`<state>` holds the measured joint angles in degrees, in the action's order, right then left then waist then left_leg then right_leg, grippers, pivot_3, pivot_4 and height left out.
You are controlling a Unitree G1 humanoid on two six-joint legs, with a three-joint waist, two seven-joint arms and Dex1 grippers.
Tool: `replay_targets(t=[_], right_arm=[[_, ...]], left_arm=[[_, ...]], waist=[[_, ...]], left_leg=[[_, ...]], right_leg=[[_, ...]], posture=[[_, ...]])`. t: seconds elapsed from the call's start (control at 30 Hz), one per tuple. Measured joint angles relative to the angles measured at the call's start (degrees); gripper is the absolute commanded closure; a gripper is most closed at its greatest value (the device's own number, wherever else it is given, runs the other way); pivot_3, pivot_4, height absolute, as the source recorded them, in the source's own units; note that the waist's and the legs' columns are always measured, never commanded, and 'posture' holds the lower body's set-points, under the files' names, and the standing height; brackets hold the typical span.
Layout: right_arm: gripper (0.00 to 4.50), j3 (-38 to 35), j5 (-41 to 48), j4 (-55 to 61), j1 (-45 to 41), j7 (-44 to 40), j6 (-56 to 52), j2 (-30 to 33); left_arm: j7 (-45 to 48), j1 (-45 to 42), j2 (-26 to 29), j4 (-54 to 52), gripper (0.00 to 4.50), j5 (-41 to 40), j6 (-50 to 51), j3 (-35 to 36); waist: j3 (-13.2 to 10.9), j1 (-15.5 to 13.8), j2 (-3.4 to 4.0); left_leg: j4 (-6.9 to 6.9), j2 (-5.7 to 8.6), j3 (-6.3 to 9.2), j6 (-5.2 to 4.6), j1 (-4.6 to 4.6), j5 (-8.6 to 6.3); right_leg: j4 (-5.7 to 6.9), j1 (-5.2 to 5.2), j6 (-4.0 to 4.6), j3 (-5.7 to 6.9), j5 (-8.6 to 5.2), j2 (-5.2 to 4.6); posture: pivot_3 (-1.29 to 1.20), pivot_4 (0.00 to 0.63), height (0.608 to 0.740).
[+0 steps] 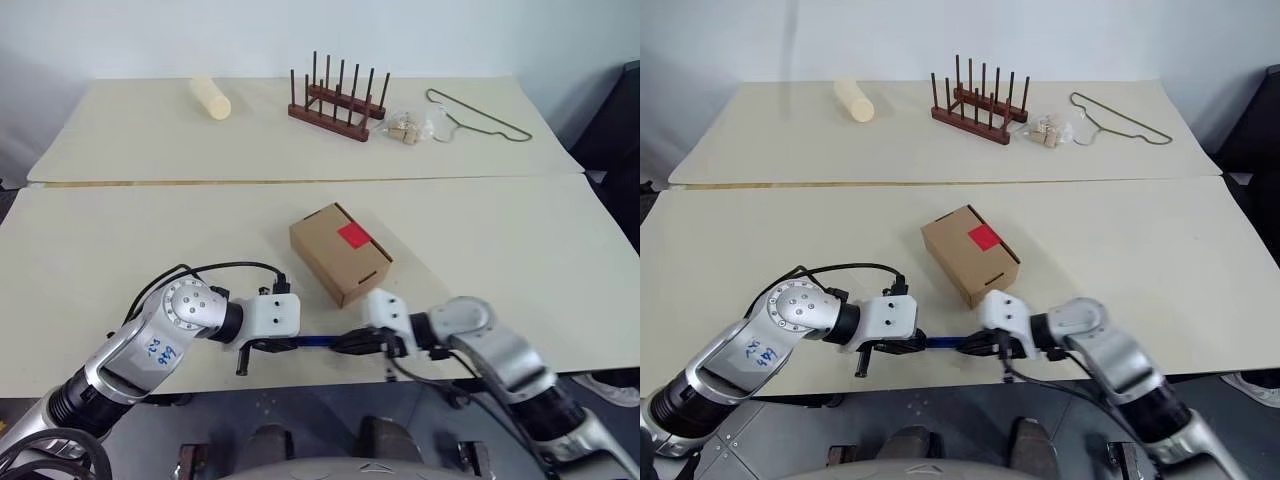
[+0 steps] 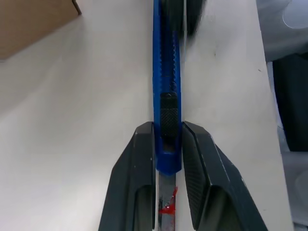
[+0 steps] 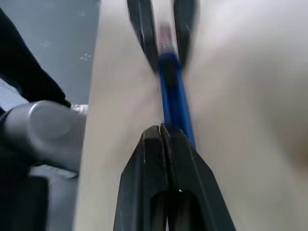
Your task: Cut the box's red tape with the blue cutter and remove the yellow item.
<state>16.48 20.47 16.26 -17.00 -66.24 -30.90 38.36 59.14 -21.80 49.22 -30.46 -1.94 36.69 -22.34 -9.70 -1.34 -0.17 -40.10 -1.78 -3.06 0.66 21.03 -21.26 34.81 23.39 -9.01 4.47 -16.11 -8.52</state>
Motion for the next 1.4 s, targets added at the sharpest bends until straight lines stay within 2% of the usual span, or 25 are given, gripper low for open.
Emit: replay_targets(t=[0.03,0.1,0.23,0.43,0.6,0.77,0.9,1.03,1.23,1.4], right_arm=[[3.93,-2.17,3.1,1.34,1.58,-0.68,-2.99,1.72],[3.25,-10.85,12.79,4.23,5.13,-1.63,-11.99,6.56],[1.89,-22.28,26.84,6.45,3.42,2.95,-26.89,8.8],[0.02,-28.54,39.98,5.68,-2.16,15.88,-48.95,8.65],[0.02,-32.47,52.91,1.74,-9.22,29.68,-60.65,0.74],[0.02,-32.62,62.99,-2.36,-10.5,40.43,-61.04,0.51],[0.02,-30.21,69.13,-3.11,-10.5,47.25,-58.89,2.74],[0.89,-25.66,73.39,-3.57,-10.54,53.57,-55.03,3.13],[2.93,-21.09,77.94,-4.35,-11.69,58.02,-50.09,4.35],[2.93,-18.63,79.29,-4.42,-11.7,59.94,-47.58,4.85]], left_arm=[[-0.85,1.24,-0.02,0.28,4.06,0.21,-3.07,0.7],[-4.1,6.13,-0.93,2.1,4.06,0.52,-11.76,4.02],[-9.02,9.17,-2.5,4.23,4.06,2.29,-22.44,8.07],[-12.85,10.13,-6.16,4.92,4.06,2.8,-30.93,10.76],[-12.85,6.81,-9.72,5.56,4.06,3.46,-33.8,8.88],[-11.39,4.59,-10.44,5.37,4.06,3.42,-33.2,7.67],[-10.73,3.15,-11.52,5.36,4.06,3.68,-32.83,6.3],[-10.73,2.0,-12.73,5.44,4.06,4.53,-32.42,5.36],[-10.8,1.96,-13.04,5.52,4.06,5.11,-31.49,5.36],[-10.83,2.16,-13.03,5.51,4.06,5.81,-31.0,5.37]], waist=[[-0.04,-0.02,0.07],[-0.12,-0.09,0.16],[-0.16,-0.06,0.09],[-0.16,-0.18,0.09],[-0.15,-0.23,0.08],[-0.15,-0.11,0.08],[-0.15,-0.06,0.08],[-0.15,-0.05,0.08],[-0.15,-0.1,0.07],[-0.15,-0.1,0.08]], left_leg=[[0.01,0.0,0.01,0.0,0.03,0.0],[-0.01,0.0,0.0,0.0,0.08,0.0],[-0.06,-0.03,0.0,0.02,0.03,0.01],[-0.06,-0.01,-0.01,0.01,0.09,0.01],[-0.05,-0.01,-0.01,0.02,0.11,0.01],[-0.04,0.01,-0.03,0.0,0.15,0.0],[-0.04,0.0,-0.03,0.0,0.14,0.0],[-0.04,0.0,-0.03,0.0,0.15,0.0],[-0.04,0.0,-0.03,0.0,0.17,0.0],[-0.03,-0.01,-0.03,0.0,0.18,0.0]], right_leg=[[0.0,0.02,0.0,0.0,0.0,0.0],[0.0,0.07,0.0,0.01,0.0,-0.02],[0.08,0.04,0.0,0.0,0.01,-0.02],[0.06,0.07,0.0,0.0,0.02,-0.05],[0.1,0.1,0.0,0.02,0.02,-0.04],[0.04,0.11,-0.02,0.02,0.03,-0.04],[0.03,0.12,-0.02,0.02,0.03,-0.03],[0.03,0.12,-0.03,0.02,0.03,-0.03],[-0.01,0.12,-0.03,0.02,0.03,-0.03],[-0.03,0.12,-0.03,0.02,0.03,-0.03]], posture=[[0.0,0.15,0.74],[0.0,0.15,0.74],[0.0,0.15,0.74],[0.0,0.15,0.74],[0.0,0.15,0.74],[0.0,0.15,0.74],[0.0,0.15,0.74],[0.0,0.15,0.74],[0.0,0.15,0.74],[0.0,0.15,0.74]])
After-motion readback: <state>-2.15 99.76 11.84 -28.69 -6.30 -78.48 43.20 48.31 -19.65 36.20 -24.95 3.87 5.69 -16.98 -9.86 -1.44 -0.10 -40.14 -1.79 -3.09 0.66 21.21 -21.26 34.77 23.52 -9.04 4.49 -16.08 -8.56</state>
